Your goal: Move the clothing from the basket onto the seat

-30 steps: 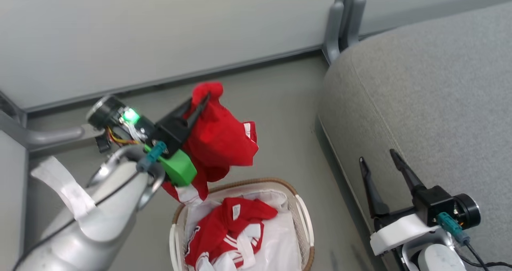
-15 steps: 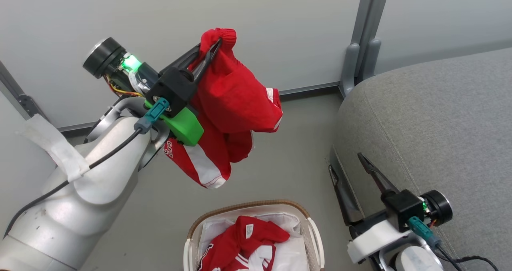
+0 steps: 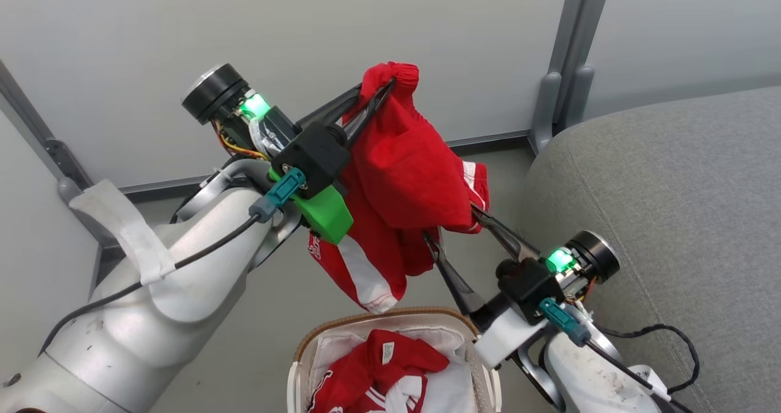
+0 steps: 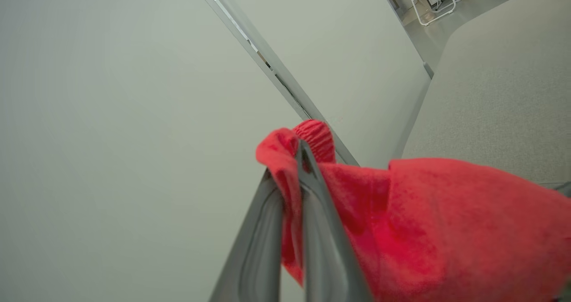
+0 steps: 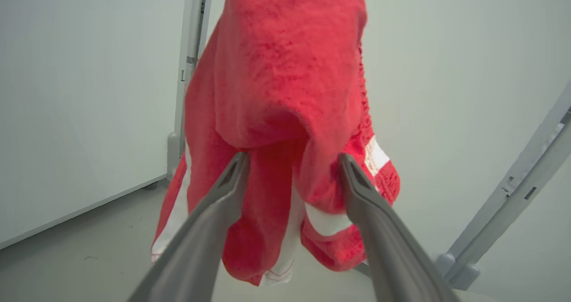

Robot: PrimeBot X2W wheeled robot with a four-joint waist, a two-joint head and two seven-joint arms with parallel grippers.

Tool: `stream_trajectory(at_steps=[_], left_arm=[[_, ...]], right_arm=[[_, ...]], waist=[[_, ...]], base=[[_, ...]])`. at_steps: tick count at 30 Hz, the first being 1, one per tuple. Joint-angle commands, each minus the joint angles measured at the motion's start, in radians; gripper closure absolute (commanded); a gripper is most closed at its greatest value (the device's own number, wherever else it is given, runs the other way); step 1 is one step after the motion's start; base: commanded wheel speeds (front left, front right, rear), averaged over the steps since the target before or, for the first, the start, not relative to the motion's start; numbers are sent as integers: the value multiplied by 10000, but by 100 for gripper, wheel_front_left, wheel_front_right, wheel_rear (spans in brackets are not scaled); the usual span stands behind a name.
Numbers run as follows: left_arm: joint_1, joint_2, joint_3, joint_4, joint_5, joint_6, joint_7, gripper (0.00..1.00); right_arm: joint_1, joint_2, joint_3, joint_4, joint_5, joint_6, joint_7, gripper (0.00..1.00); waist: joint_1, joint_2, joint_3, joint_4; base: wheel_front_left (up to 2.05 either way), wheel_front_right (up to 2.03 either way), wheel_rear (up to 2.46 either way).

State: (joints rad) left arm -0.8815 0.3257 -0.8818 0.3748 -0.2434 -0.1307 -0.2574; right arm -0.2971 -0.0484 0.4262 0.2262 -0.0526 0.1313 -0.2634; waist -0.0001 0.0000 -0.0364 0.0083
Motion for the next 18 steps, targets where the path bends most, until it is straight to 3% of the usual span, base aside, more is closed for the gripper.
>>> stream_trajectory(at_steps=[1,9,10,11,12,18], left_arm=[[-58,-17,-80,-103,-50,4,-4,100],[202,81,-440,-654,-103,6,84,100],[249,94,-460,-707,-125,21,93,100],[286,107,-463,-739,-140,45,99,100],[330,128,-467,-772,-170,68,101,100],[631,215,-320,-895,-406,312,72,100]], right_arm=[[-280,-41,81,160,-185,-10,-21,0],[-1362,-37,-8,643,-367,-10,-21,0],[-1467,-37,-22,710,-319,-10,-21,47],[-1532,-37,-36,756,-291,-10,-21,61],[-1593,-37,-56,820,-214,-10,-21,98],[-1682,-37,-104,880,42,-10,-21,100]], waist=[[1,0,-15,100],[1,0,-14,332],[1,0,-14,354],[1,0,-12,369],[1,0,-8,383],[1,0,38,389]], base=[[0,0,0],[0,0,0],[0,0,0],[0,0,0],[0,0,0],[0,0,0]])
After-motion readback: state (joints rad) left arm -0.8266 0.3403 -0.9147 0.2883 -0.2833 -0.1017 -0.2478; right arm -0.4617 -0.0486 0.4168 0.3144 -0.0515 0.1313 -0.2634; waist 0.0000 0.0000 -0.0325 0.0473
